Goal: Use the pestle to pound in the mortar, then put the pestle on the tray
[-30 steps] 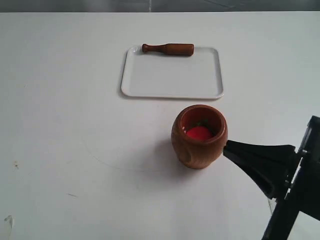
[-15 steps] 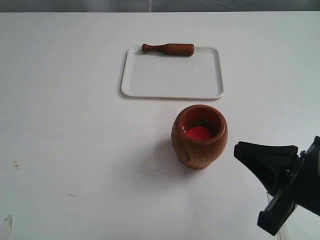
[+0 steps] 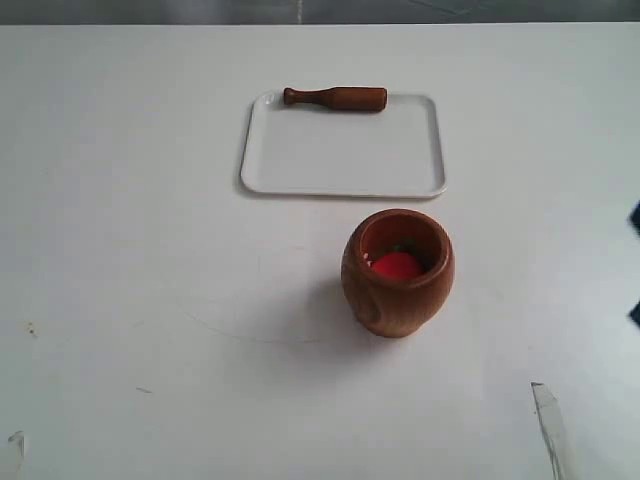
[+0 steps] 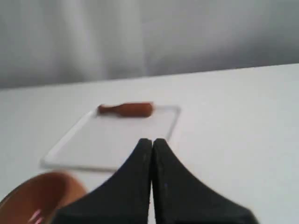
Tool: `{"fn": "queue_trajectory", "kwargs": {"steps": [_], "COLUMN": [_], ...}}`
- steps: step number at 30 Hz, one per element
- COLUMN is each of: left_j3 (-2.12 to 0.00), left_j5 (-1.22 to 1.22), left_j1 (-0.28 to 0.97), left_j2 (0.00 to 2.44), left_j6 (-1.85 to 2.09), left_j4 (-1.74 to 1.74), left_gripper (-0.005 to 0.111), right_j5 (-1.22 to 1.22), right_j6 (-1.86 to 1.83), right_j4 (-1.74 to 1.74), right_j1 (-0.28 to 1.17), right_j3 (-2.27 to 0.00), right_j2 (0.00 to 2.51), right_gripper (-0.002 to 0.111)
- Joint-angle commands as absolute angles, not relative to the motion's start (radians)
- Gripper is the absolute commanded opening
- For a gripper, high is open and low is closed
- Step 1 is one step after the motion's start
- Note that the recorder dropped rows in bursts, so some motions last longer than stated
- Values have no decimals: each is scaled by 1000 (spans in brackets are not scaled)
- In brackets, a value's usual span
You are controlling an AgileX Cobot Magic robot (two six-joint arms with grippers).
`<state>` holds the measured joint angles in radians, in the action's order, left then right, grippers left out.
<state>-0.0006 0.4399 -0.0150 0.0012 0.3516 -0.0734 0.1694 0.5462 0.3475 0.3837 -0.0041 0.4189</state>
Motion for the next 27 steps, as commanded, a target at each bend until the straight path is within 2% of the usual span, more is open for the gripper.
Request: {"fn": "queue_trajectory", "kwargs": {"steps": [1, 6, 13, 27], "left_j3": [0, 0, 0, 0], "left_j5": [437, 437, 437, 437], "left_j1": [-7, -7, -7, -7], "left_j2": [0, 0, 0, 0], "left_j6": [343, 343, 343, 343], "left_j4": [-66, -66, -66, -66], "left_gripper": [0, 0, 0, 0], "right_j5": [-61, -226, -370, -378], "right_j6": [591, 552, 468, 521], "right_j4": [353, 355, 361, 354], "right_j1": [213, 188, 188, 188], "right_j3": [0, 0, 0, 0], "right_j2": [152, 4, 0, 0], "right_gripper": [0, 0, 0, 0]}}
